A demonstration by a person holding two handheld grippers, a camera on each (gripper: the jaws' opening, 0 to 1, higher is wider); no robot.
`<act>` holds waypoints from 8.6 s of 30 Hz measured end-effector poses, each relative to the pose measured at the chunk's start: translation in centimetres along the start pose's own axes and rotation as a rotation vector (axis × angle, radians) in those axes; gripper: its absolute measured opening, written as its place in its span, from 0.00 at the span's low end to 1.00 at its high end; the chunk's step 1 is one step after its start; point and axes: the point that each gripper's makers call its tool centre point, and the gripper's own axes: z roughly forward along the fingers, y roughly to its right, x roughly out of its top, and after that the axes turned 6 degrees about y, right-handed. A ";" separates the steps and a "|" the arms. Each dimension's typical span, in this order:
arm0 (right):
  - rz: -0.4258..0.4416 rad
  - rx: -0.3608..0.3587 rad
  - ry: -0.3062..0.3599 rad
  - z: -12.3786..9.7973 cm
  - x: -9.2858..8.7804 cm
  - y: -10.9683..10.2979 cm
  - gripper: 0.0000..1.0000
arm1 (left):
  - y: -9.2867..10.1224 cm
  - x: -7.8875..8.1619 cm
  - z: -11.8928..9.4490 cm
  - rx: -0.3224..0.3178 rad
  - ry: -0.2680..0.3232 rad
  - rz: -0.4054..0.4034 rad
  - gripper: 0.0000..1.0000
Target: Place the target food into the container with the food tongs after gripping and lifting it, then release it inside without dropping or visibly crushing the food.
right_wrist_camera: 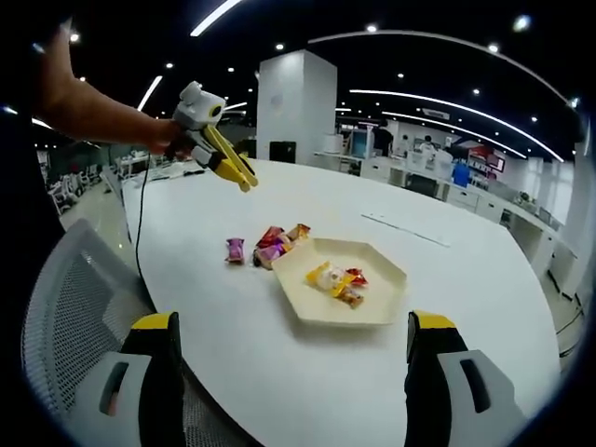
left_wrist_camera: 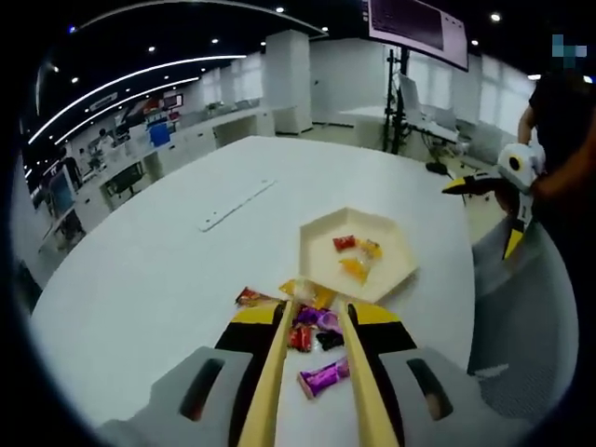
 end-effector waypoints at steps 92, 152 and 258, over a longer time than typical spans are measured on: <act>0.001 -0.020 0.024 -0.3 0.5 0.4 0.99 | 3.5 -10.9 4.3 -0.472 -0.311 0.493 0.23; -0.009 -0.022 0.048 -0.4 1.0 0.3 0.99 | -1.1 -1.3 1.3 -0.252 -0.299 0.220 0.17; -0.015 -0.036 0.069 -0.6 1.3 0.6 0.99 | -4.8 -7.2 9.3 0.243 -0.210 -0.076 0.25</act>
